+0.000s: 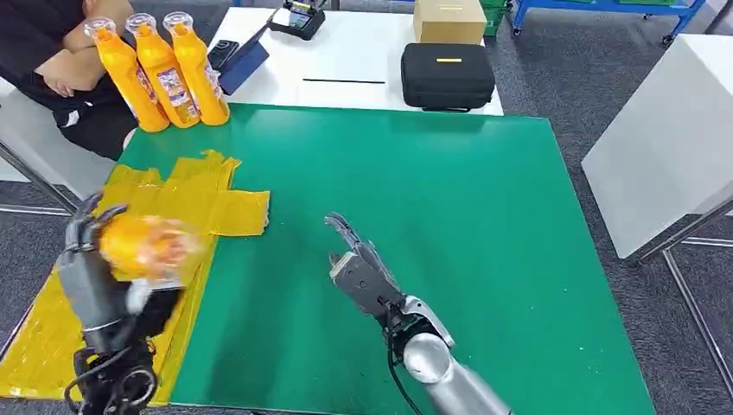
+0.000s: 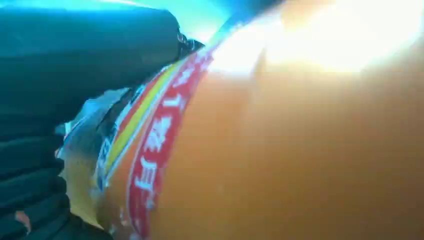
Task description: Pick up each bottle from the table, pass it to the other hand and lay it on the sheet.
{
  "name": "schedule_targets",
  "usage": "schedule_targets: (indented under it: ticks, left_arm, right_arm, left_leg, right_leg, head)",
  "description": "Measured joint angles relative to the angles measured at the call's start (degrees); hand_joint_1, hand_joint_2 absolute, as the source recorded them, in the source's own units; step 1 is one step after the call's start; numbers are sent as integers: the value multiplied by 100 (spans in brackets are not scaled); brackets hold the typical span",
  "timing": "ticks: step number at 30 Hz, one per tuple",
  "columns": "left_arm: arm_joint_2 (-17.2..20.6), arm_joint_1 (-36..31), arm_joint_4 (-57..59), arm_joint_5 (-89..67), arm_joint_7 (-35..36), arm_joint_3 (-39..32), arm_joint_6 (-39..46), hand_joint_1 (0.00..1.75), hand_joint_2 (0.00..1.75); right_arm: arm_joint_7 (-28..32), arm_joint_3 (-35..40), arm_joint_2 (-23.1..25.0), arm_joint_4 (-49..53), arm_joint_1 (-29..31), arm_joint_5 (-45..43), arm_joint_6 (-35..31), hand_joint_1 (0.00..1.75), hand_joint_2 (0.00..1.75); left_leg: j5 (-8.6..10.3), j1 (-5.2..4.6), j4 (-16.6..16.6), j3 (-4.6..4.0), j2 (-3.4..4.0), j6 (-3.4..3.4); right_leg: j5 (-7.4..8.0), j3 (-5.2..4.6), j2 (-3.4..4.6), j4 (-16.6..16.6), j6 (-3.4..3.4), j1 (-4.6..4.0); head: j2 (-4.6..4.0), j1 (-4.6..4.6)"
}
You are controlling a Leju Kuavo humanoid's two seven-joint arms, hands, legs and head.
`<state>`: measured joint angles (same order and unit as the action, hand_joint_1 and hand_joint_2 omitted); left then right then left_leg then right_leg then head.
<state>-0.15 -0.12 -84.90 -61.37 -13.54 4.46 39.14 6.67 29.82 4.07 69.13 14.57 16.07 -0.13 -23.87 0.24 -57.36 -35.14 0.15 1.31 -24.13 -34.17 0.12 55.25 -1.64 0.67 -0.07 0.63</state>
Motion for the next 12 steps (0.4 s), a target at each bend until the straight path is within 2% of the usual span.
schedule_targets:
  ticks: [4,12]
  left_arm:
    - [-92,-316,854,-1385,536,-110,13,175,175]
    - [-92,-694,2028,-1535,976,19,15,175,175]
  right_arm:
    - [-61,-101,-22,241,-96,37,83,0,0]
    - [-61,-221,-46,486,-235,103,212,0,0]
  left_leg:
    - [1,-1,0,2,0,1]
    - [0,-1,-1,-1,-1,1]
  right_leg:
    - [2,3,2,0,-1,2]
    - [1,0,1,0,-2,1]
  head:
    - [0,0]
    - [0,0]
